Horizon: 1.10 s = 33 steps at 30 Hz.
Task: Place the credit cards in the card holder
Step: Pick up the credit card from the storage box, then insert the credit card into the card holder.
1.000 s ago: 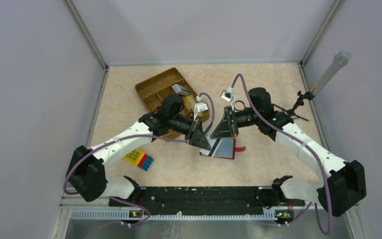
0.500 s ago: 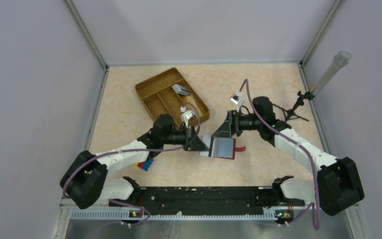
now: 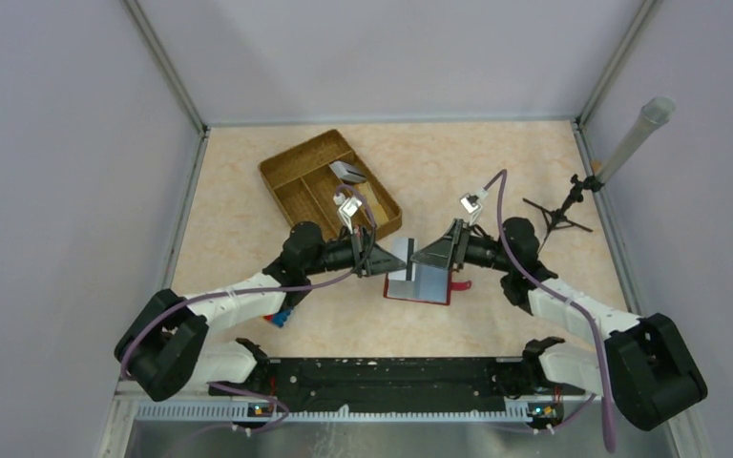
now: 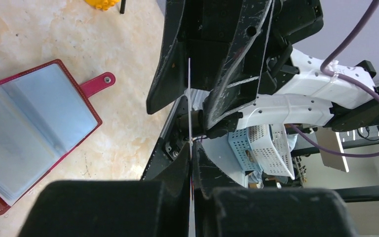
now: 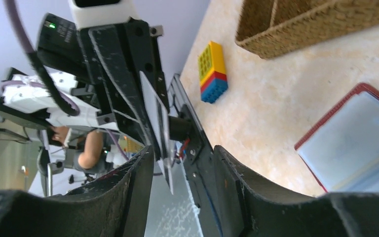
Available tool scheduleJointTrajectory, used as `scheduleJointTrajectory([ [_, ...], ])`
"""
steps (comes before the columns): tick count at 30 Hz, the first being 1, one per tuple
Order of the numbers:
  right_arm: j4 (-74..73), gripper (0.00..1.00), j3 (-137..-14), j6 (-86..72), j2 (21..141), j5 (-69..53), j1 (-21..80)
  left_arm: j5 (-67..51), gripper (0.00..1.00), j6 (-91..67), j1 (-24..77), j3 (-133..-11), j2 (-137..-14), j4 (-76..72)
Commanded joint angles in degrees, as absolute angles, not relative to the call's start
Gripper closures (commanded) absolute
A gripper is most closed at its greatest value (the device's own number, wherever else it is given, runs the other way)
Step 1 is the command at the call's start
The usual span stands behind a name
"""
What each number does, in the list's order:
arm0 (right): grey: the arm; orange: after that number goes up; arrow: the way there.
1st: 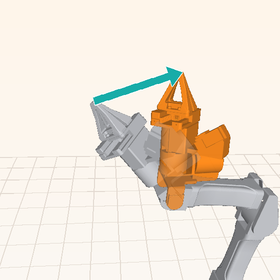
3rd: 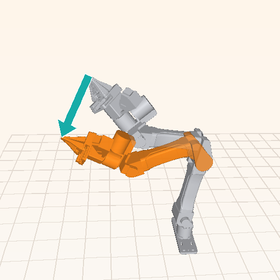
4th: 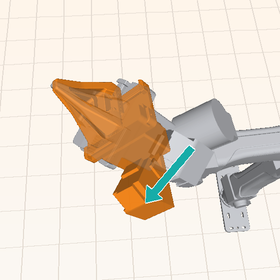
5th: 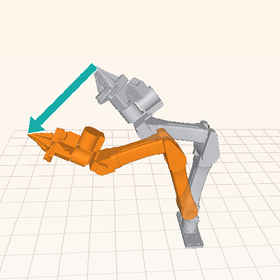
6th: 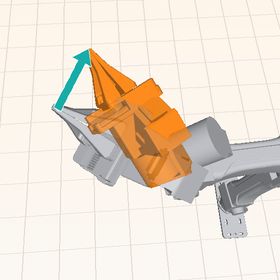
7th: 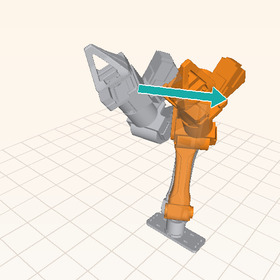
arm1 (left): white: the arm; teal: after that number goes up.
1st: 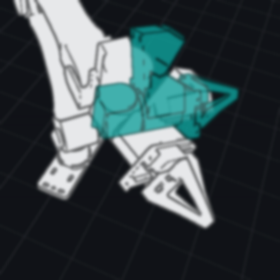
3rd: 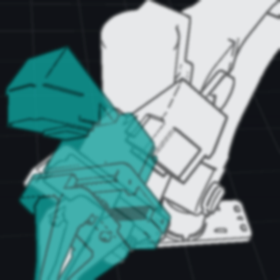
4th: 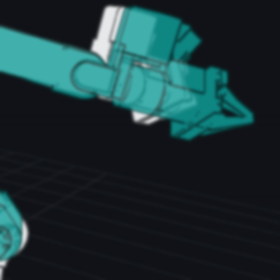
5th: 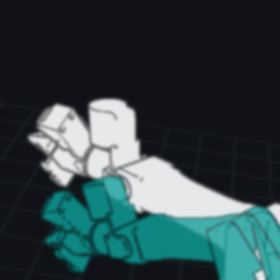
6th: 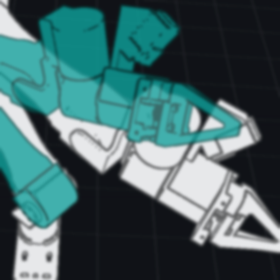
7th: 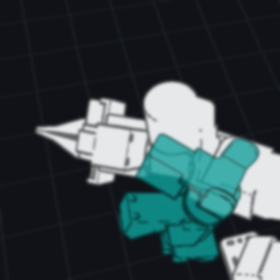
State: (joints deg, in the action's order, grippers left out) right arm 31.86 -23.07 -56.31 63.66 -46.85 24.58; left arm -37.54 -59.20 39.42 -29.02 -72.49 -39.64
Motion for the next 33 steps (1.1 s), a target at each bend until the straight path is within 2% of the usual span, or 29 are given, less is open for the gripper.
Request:
scheduleJointTrajectory([
  [1, 47.3, 0.54, -21.9, -63.6, 63.0, -45.1, 24.5, -37.2, 1.0, -60.7, 39.5, -29.0, -72.7, -45.1],
  [7, 54.5, 0.6, -22.0, -66.9, 65.8, -45.2, 25.2, -37.8, 1.0, -61.3, 39.7, -29.3, -73.7, -45.2],
  [12, 59.6, 0.77, -21.7, -69.1, 68.7, -44.8, 26.6, -38.4, 1.0, -61.7, 39.8, -29.8, -74.8, -45.0],
  [16, 61.3, 0.87, -21.4, -69.8, 70.3, -45.3, 27.1, -38.1, 1.0, -61.8, 39.8, -29.8, -75.1, -45.0],
  [18, 61.3, 0.88, -21.2, -69.5, 70.4, -45.2, 27.2, -38.3, 1.0, -61.9, 39.8, -30.0, -75.5, -44.7],
  [20, 60.4, 0.97, -21.4, -68.9, 70.4, -45.1, 27.2, -38.8, 1.0, -62.0, 39.8, -30.4, -76.1, -44.5],
  [22, 56.4, 1.0, -21.9, -67.0, 69.5, -43.9, 27.1, -39.5, 0.99, -61.7, 39.8, -31.0, -76.6, -43.1],
  [23, 51.3, 1.0, -22.5, -65.1, 68.7, -42.7, 26.9, -39.6, 0.89, -60.4, 39.8, -31.8, -76.7, -40.8],
  [26, 27.3, 1.0, -25.9, -55.8, 65.1, -35.5, 25.2, -37.0, 0.5, -54.4, 39.7, -34.3, -75.4, -28.9],
  [28, 16.2, 1.0, -27.3, -50.2, 63.8, -31.2, 23.5, -32.2, 0.3, -49.9, 39.7, -35.7, -73.9, -19.6],
  [30, 11.3, 1.0, -26.9, -47.5, 63.3, -28.9, 22.7, -27.0, 0.2, -46.1, 39.8, -37.5, -72.9, -11.1],
  [33, 9.8, 1.0, -25.8, -46.1, 64.8, -27.8, 22.4, -21.1, 0.17, -42.5, 39.7, -39.8, -74.0, -2.6],
])
